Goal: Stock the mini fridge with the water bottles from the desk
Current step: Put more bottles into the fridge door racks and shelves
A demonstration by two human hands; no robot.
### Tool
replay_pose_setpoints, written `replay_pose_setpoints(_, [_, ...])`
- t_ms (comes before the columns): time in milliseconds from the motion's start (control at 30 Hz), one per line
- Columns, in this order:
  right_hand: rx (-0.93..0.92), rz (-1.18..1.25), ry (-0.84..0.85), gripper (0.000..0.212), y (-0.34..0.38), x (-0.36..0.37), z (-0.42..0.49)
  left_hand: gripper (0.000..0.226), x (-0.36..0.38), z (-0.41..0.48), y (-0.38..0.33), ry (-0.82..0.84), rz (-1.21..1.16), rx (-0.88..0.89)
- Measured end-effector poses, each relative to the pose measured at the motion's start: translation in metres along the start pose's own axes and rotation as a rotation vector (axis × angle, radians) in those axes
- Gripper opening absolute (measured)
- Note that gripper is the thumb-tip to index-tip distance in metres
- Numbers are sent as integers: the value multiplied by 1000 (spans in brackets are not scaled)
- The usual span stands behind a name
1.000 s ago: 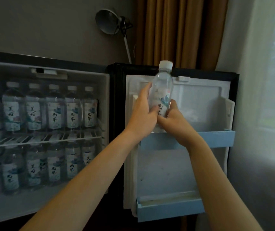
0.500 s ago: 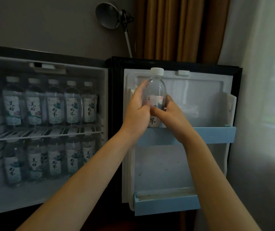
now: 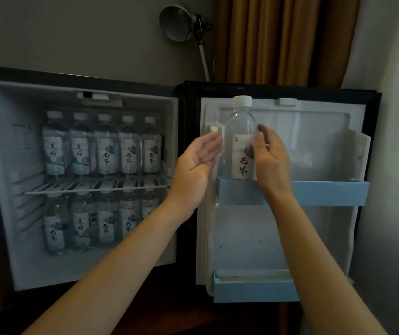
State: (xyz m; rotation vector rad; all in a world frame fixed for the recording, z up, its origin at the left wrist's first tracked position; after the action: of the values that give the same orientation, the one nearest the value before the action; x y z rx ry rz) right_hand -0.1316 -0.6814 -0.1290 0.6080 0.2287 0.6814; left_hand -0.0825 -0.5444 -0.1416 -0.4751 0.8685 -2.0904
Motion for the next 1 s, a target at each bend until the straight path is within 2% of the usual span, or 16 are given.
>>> replay_pose_setpoints(67, [-124,-77,-210,34,5,3,-7,43,-13,-3,-2,-22,-7,-3])
replay_pose_setpoints(133, [-331,-192,-399,29,19,12,-19,43,-28,-6,-2,-71,8,-16])
replay_pose_setpoints(200, [-531,-255,-462,23,35,31,-33,43,-46,-10,-2,-126,51,-30])
replay_pose_setpoints(267, [-663,-258,-397,20,46,60,-46,42,-67,-16,0,-176,67,-47])
replay_pose_setpoints(367, [-702,-209,-216,21,53,112,-66,37,-107,-30,2,-232,95,-81])
replay_pose_setpoints(700, [-578,-84,325,25,44,298,-164,36,-289,-121,0,-612,350,-276])
replay_pose_setpoints(1000, [-447,-24,636,28,27,434,-248,39,-434,-202,23,-916,523,-527])
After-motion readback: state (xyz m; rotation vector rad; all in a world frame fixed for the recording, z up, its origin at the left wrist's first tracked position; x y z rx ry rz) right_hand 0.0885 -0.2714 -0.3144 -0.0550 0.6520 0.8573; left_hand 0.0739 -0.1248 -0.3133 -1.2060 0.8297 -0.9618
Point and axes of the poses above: each hand's wrist, its own z-axis towards the middle knuckle, its own x-axis out of the palm, y = z × x, the point moved 3 cm from there along z, towards the middle knuckle, and after that the axes turned 5 degrees about -x, right-handed, at the moved point
